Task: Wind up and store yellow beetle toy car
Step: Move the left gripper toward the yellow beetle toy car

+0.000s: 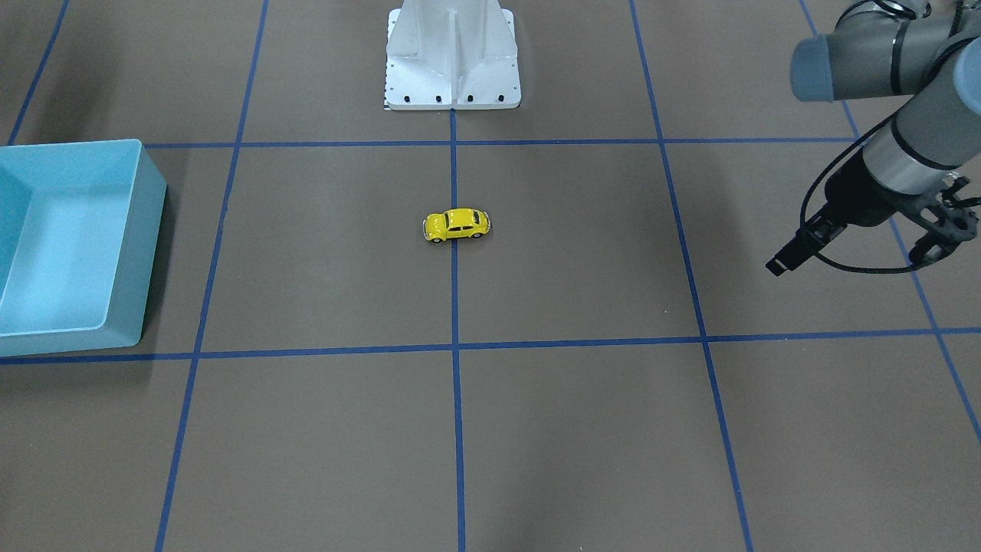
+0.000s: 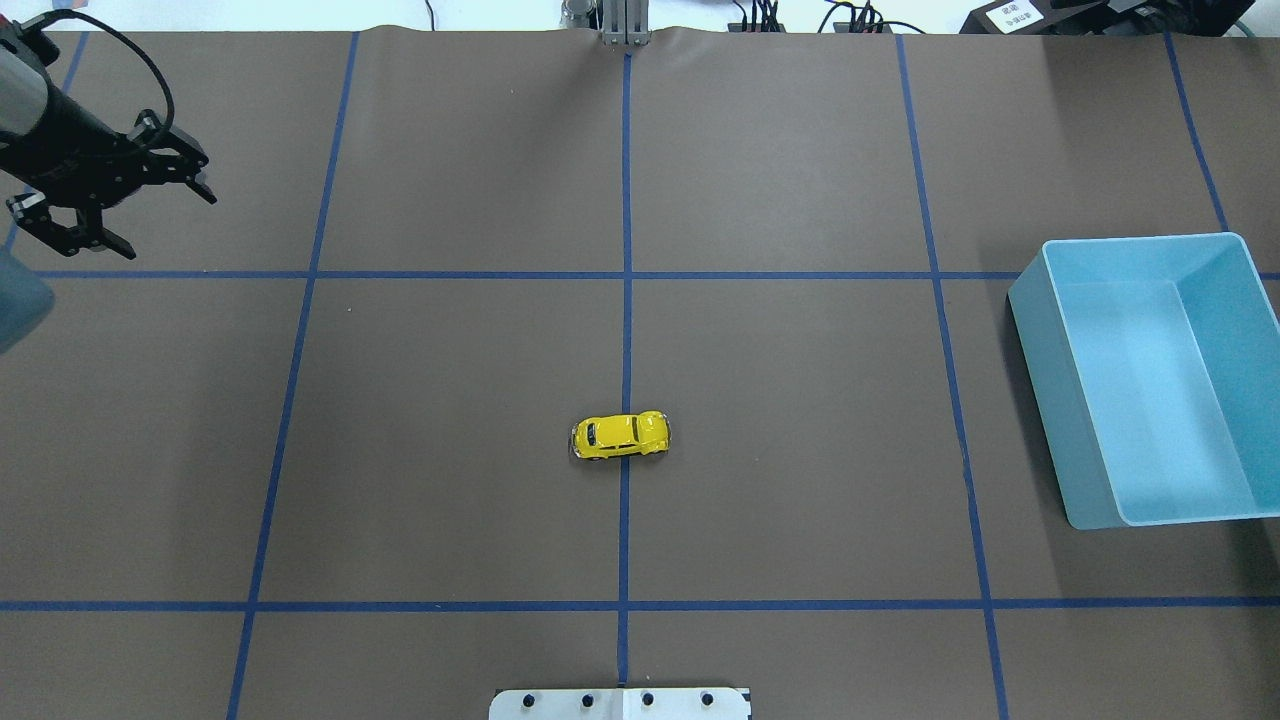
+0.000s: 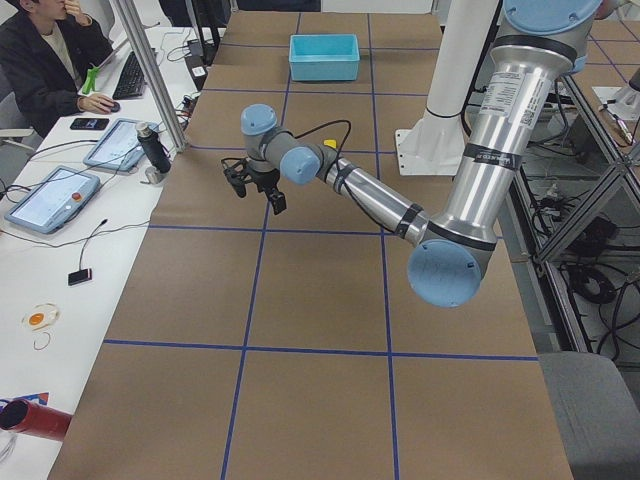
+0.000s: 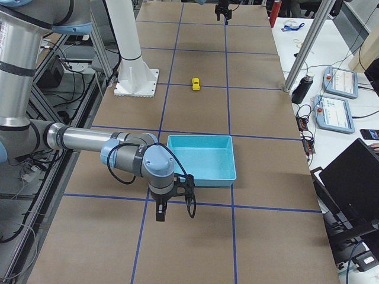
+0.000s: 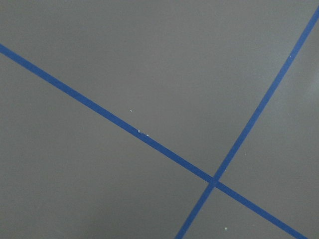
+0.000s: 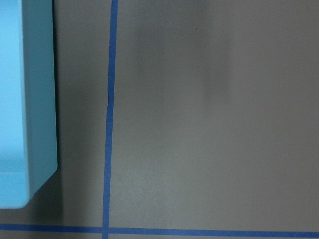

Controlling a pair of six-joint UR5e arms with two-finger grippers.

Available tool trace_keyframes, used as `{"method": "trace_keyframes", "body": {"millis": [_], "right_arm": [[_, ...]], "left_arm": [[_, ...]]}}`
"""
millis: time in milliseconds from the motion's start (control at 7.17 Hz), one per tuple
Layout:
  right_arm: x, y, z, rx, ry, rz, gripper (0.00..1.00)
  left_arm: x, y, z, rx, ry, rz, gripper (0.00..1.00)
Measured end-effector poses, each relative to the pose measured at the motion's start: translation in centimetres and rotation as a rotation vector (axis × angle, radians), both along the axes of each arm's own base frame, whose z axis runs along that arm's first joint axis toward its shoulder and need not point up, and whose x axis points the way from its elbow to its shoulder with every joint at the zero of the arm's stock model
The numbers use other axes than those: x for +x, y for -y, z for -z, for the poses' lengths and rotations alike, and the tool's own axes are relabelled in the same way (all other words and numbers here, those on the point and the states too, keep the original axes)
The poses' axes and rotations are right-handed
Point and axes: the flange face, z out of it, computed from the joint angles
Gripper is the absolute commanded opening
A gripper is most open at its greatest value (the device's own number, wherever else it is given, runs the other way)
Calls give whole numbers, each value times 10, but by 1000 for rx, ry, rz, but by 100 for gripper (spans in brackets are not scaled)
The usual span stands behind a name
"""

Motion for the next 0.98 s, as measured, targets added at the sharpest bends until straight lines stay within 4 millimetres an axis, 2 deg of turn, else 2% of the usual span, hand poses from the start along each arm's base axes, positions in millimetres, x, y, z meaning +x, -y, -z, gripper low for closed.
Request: {"method": "trace_keyframes", "body": {"millis": [279, 418, 697, 976], "right_arm": [[0, 0, 0, -24, -6, -26, 100], [0, -1, -2, -30, -6, -29, 100], [-1, -5, -8, -41, 0, -24, 100], [-2, -14, -14, -38, 3, -13, 100]], "left_arm": [[59, -30, 59, -105, 19, 62, 100], [80, -51, 80, -152, 26, 93, 100], [97, -72, 104, -192, 30, 127, 100], [99, -78, 108, -191, 29, 140, 100]]}}
